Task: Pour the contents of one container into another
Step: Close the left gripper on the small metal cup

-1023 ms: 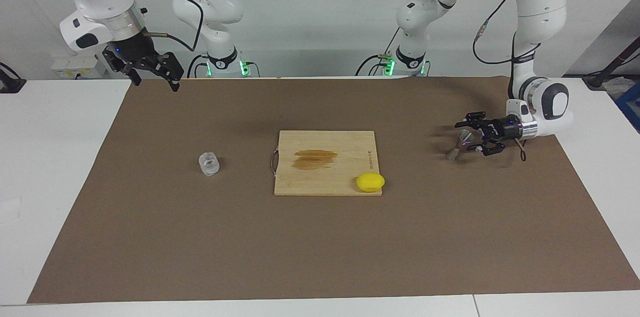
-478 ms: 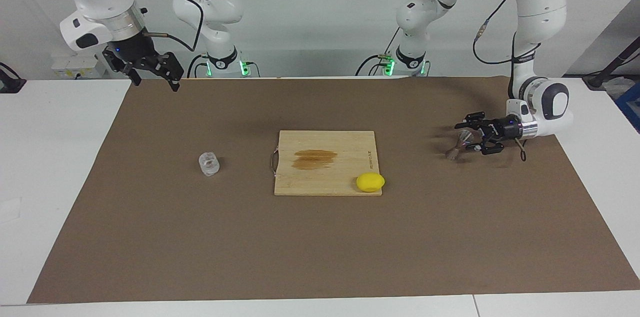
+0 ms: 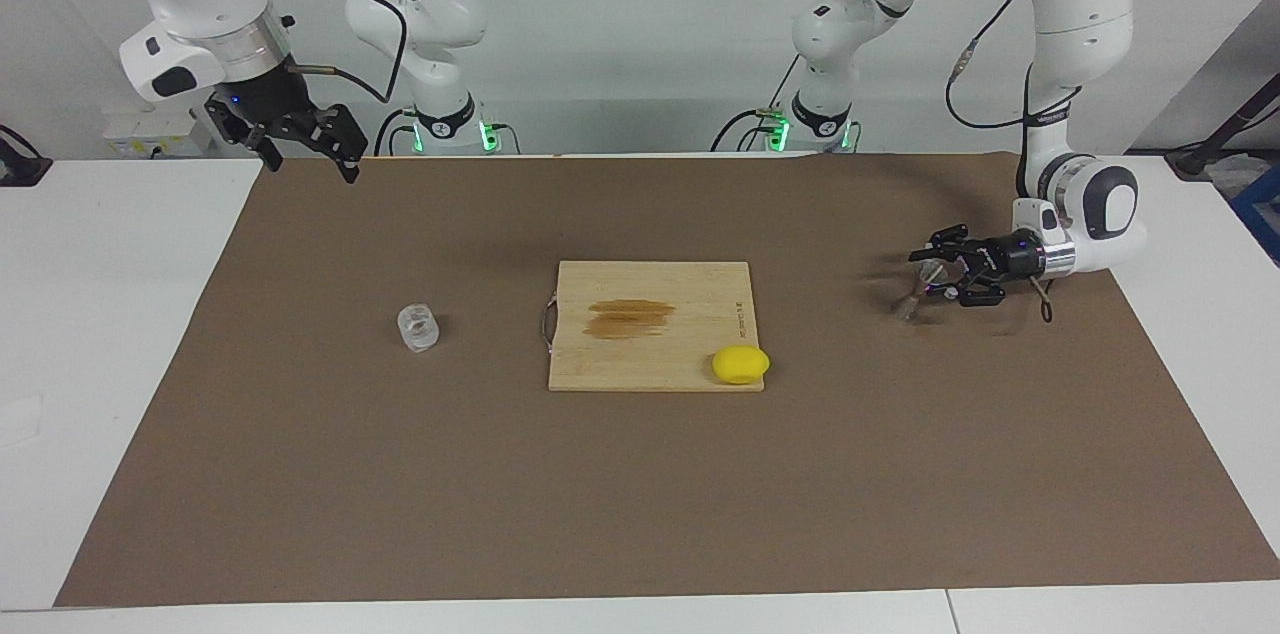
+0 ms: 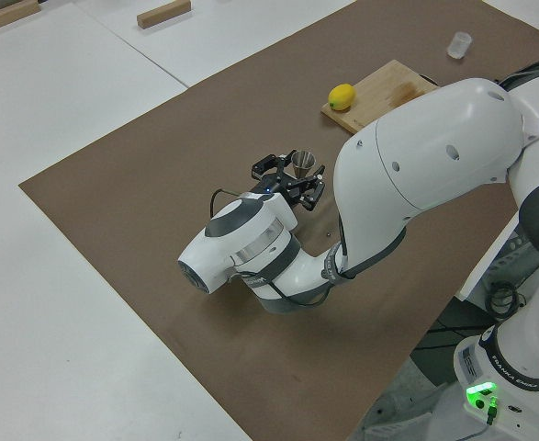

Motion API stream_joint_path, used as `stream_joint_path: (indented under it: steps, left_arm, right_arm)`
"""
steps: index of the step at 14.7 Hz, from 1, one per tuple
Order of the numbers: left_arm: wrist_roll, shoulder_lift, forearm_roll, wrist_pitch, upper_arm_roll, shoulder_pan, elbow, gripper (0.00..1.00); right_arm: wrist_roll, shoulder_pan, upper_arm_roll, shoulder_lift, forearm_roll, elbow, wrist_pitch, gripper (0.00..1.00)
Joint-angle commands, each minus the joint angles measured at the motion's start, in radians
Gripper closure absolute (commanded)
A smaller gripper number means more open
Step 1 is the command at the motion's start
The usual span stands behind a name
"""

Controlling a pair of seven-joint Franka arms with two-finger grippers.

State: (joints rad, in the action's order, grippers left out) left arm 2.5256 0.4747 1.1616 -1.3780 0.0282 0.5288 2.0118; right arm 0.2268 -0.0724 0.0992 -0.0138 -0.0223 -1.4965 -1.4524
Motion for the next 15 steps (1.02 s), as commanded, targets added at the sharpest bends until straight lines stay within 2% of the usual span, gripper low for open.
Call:
stream_joint_path:
  steps: [1, 5, 6, 11, 13, 15]
  left_arm:
    - [0.019, -0.004, 0.018, -0.009, -0.007, -0.01, 0.005, 0.36]
    - [0.016, -0.002, 0.033, -0.016, -0.007, -0.013, 0.004, 0.43]
    - [0.015, -0.002, 0.035, -0.016, -0.007, -0.016, 0.004, 0.48]
    - [0.005, -0.002, 0.036, -0.016, -0.007, -0.018, 0.001, 0.49]
    - [0.005, -0.002, 0.035, -0.018, -0.007, -0.018, 0.001, 0.52]
    - [0.005, -0.002, 0.035, -0.018, -0.007, -0.018, -0.001, 0.65]
  right_arm:
    - [0.006, -0.014, 0.005, 0.002, 0.022, -0.004, 0.009, 0.0]
    - [0.008, -0.014, 0.005, 0.002, 0.022, -0.004, 0.009, 0.0]
    - [0.008, -0.014, 0.005, 0.002, 0.022, -0.004, 0.009, 0.0]
    - [0.016, -0.014, 0.005, 0.002, 0.022, -0.004, 0.003, 0.0]
    - [0.017, -0.014, 0.007, 0.002, 0.022, -0.004, 0.003, 0.0]
    - [0.017, -0.014, 0.005, 0.002, 0.022, -0.004, 0.001, 0.0]
